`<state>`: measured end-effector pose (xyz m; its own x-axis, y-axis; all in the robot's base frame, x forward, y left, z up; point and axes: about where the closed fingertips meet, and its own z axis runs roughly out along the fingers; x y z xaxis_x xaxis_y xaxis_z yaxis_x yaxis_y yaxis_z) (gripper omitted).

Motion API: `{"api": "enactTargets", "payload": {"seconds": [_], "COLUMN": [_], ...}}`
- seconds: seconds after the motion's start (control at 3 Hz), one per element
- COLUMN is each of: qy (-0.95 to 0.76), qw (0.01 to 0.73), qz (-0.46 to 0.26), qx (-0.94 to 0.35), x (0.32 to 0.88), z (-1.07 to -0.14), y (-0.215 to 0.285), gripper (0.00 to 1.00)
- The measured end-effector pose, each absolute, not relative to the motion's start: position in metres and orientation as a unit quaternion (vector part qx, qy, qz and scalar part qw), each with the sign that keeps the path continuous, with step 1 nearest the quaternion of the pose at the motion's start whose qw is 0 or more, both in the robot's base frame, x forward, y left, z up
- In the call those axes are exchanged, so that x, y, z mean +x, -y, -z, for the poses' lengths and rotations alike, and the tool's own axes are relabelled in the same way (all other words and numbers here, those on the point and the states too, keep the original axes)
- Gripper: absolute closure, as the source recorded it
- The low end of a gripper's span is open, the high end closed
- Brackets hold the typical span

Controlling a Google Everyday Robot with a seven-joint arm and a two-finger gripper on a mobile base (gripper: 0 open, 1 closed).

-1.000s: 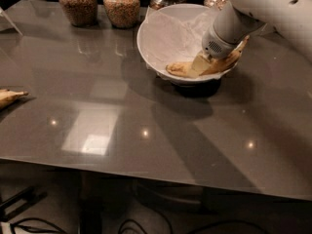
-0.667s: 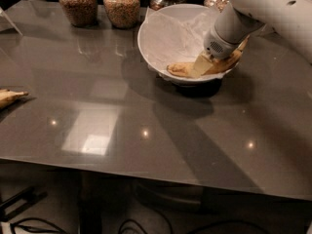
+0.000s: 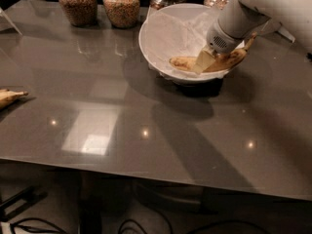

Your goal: Pick banana from white bowl

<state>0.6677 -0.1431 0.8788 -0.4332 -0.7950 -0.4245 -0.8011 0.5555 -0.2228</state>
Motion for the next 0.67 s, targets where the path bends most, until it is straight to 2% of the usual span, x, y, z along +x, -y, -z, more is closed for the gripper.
{"api": "enactTargets", "payload": {"seconds": [0.67], "qy": [-0.807], "qw": [0.297], "qz": [0.008], "qx": [-0.510], "x": [0.658], "z": [-0.938], "y": [0.128], "gripper": [1.00]}}
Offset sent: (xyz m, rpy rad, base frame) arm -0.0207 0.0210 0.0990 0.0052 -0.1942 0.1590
